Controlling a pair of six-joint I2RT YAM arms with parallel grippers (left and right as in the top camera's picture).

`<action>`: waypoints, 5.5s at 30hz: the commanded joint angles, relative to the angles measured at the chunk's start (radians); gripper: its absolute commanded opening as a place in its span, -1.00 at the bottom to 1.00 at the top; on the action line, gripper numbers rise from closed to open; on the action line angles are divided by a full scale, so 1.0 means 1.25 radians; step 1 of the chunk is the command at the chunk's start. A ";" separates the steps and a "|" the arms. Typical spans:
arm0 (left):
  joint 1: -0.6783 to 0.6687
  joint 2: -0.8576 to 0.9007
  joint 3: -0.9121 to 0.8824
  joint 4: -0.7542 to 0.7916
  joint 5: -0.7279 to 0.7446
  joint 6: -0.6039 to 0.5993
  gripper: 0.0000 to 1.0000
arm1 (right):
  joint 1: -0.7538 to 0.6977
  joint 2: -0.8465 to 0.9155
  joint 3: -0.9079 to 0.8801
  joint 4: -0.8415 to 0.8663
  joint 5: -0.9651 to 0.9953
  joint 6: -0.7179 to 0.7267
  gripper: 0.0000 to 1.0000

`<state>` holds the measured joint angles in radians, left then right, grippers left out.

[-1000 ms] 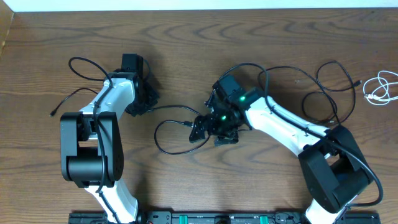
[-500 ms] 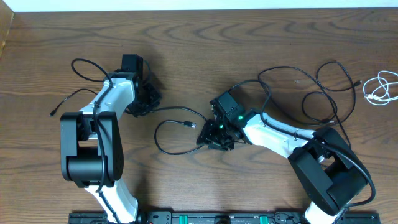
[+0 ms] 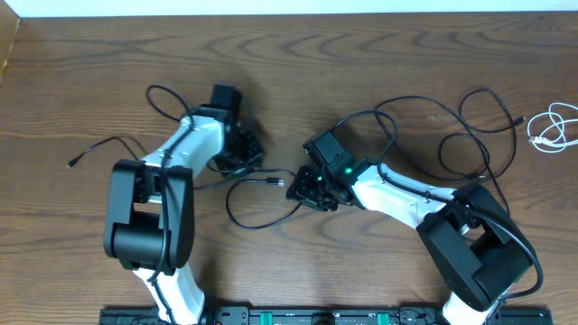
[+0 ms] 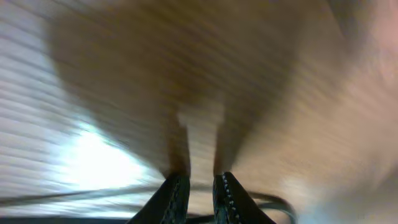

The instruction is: Untangle cables

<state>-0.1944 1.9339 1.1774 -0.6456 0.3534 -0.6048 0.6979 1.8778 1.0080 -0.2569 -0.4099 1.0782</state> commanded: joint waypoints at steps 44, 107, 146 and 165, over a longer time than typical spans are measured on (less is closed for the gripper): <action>0.322 -0.159 -0.106 0.105 -0.387 -0.138 0.77 | -0.086 0.046 -0.008 0.095 0.033 -0.143 -0.98; 0.027 -0.070 -0.101 0.085 0.503 0.220 -0.85 | -0.109 0.046 -0.008 0.195 -0.147 -0.030 -0.28; -0.013 -0.070 -0.101 0.102 0.484 0.217 0.52 | -0.361 0.044 -0.008 0.256 -0.318 -0.160 -0.97; -0.013 -0.070 -0.101 0.108 0.412 0.218 0.54 | -0.627 0.005 -0.006 0.041 -0.354 -0.353 0.99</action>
<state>-0.2096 1.8538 1.0534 -0.5121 0.8837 -0.3397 -0.0933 1.9125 0.9894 -0.2058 -0.8211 0.6868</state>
